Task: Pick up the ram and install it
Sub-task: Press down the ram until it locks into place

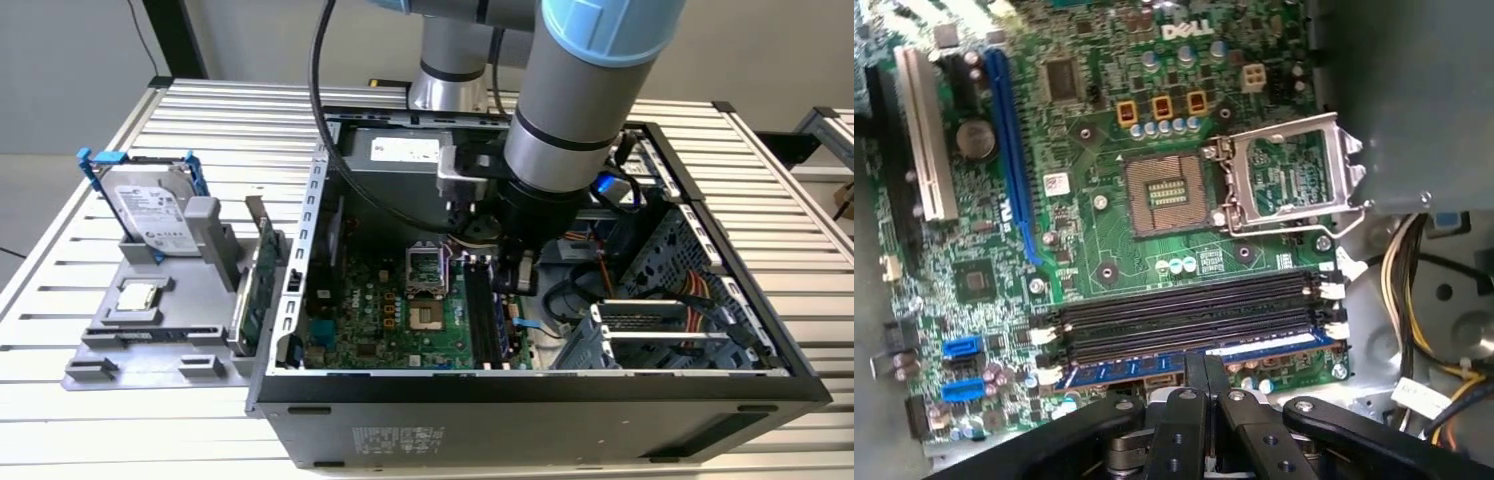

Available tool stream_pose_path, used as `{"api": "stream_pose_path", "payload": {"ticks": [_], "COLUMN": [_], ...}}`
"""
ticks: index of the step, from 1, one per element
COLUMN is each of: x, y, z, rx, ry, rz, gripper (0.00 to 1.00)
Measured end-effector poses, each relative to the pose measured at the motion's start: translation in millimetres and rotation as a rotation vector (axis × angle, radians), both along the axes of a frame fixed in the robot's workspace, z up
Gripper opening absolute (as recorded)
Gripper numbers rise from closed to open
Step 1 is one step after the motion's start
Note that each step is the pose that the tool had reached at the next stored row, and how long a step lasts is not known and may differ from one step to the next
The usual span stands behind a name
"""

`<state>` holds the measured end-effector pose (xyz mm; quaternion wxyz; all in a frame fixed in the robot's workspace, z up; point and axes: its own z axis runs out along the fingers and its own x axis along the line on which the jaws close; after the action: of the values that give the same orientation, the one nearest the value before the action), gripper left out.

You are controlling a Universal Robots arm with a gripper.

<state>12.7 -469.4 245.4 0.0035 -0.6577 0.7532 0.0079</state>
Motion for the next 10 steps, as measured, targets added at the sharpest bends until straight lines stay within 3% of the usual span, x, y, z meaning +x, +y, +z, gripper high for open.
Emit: {"api": "stream_pose_path", "payload": {"ticks": [5,10], "x": [0.2,0.7], "y": [0.0,0.0], "z": [-0.1,-0.1], "rx": [0.0001,0.0000], "ry": [0.0000,0.0004], "rz": [0.086,0.102], "gripper": [0.00,0.00]}}
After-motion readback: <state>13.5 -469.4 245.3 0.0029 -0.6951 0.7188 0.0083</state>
